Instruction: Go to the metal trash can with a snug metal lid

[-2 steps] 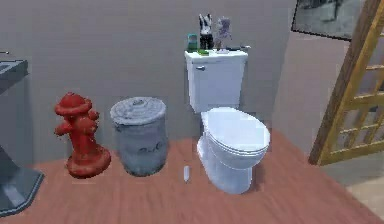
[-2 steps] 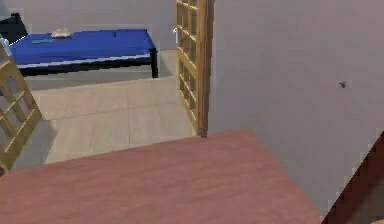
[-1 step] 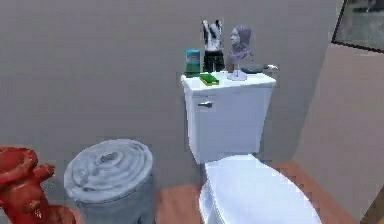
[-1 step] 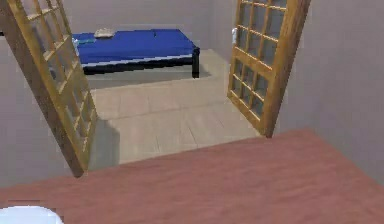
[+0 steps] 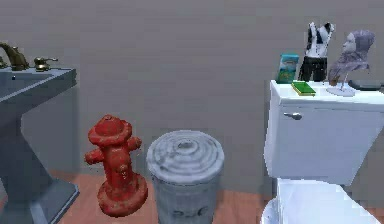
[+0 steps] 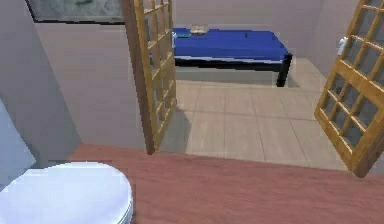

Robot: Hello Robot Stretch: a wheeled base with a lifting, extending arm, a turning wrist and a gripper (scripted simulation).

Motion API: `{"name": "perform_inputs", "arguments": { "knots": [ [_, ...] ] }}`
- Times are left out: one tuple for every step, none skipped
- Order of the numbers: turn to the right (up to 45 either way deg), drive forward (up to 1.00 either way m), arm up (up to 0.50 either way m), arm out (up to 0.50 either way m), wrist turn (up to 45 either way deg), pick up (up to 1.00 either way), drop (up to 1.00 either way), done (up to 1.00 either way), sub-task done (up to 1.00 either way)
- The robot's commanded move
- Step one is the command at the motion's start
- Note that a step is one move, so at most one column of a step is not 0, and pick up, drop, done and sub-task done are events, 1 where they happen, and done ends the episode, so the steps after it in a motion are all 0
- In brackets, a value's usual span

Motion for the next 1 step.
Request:
{"name": "perform_inputs", "arguments": {
  "knots": [
    [0.0, 0.00, 0.00, 0.00, 0.0, 0.00, 0.00, 1.00, 0.00]
  ]
}}
